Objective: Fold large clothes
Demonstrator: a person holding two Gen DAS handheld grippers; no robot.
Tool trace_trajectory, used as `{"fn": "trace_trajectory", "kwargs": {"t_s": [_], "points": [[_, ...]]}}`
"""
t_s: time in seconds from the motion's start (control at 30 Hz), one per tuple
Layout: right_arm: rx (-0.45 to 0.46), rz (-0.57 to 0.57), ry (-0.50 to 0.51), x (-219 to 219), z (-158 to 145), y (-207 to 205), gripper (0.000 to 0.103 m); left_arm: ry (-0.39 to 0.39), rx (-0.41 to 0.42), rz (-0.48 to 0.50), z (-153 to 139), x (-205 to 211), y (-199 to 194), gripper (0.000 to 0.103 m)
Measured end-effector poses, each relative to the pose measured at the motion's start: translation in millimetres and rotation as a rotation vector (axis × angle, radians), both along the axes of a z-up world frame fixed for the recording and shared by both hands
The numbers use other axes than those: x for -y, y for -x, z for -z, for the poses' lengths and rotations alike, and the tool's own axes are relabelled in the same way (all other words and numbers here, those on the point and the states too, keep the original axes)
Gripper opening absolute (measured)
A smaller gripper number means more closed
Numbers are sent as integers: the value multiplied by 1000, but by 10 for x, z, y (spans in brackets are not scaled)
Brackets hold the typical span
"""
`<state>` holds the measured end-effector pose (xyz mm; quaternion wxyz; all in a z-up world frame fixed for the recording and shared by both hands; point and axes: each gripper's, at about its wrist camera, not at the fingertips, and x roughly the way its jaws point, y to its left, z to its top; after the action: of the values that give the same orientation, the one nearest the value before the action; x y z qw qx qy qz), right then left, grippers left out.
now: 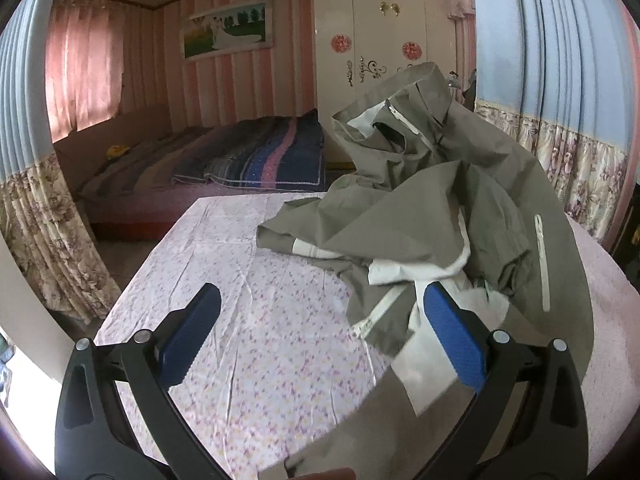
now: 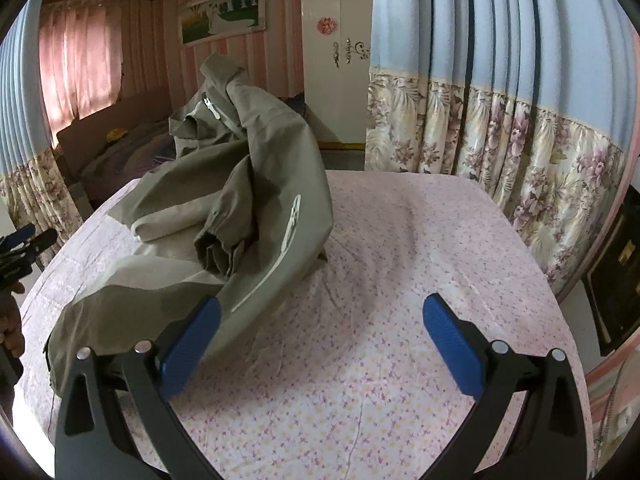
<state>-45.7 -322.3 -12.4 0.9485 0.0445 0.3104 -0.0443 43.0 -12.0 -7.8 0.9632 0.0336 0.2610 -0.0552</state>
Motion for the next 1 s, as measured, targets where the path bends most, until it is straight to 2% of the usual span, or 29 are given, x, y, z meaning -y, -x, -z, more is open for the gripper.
{"fn": "trace_trajectory", "kwargs": {"t_s": [0.3,0.67,1.0], "points": [[0,-6,18,27,9,-352,101,-13,-8,-1,-26,12,-429,100],[-11,-16,27,43,90,-813,101,-46,-7,11,-13,215,-813,100],[-36,-8,26,69,278,-1191,101,-53,-76,34,282,448,-1247,100]]}}
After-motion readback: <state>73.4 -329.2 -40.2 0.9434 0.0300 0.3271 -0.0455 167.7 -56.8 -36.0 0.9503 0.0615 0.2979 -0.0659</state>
